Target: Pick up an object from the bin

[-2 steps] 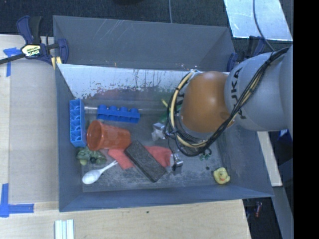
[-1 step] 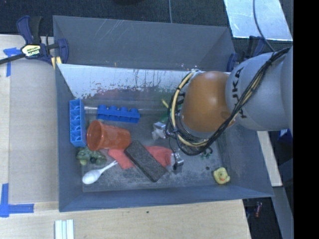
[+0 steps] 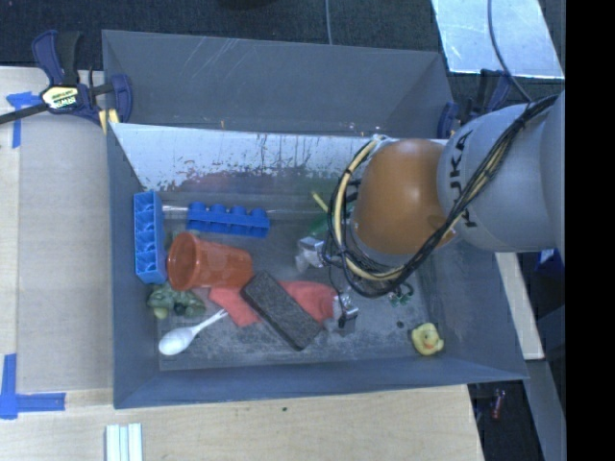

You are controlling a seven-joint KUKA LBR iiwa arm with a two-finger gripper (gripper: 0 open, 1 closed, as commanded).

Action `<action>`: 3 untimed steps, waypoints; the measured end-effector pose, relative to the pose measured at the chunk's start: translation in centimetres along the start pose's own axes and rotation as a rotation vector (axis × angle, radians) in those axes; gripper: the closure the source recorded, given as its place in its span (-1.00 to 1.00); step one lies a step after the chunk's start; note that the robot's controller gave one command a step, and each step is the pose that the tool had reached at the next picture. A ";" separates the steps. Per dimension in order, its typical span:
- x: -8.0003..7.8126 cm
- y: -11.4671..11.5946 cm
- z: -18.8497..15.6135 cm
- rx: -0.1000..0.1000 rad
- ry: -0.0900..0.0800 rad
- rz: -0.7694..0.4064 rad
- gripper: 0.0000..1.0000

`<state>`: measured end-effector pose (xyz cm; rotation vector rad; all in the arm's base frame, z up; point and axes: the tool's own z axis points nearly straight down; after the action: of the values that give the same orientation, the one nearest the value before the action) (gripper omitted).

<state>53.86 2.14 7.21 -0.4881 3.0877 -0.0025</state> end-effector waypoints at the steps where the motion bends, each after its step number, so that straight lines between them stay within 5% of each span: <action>1: -0.7 0.6 0.0 0.001 -0.009 0.209 1.00; 2: -0.7 0.6 0.0 0.001 -0.009 0.208 1.00; 3: -0.5 1.1 -6.0 0.000 -0.003 0.196 1.00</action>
Offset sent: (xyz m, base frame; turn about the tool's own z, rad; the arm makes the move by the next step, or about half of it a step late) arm 0.0000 0.0000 0.0000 0.0000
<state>53.88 3.30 13.18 -0.1841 3.1172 0.0002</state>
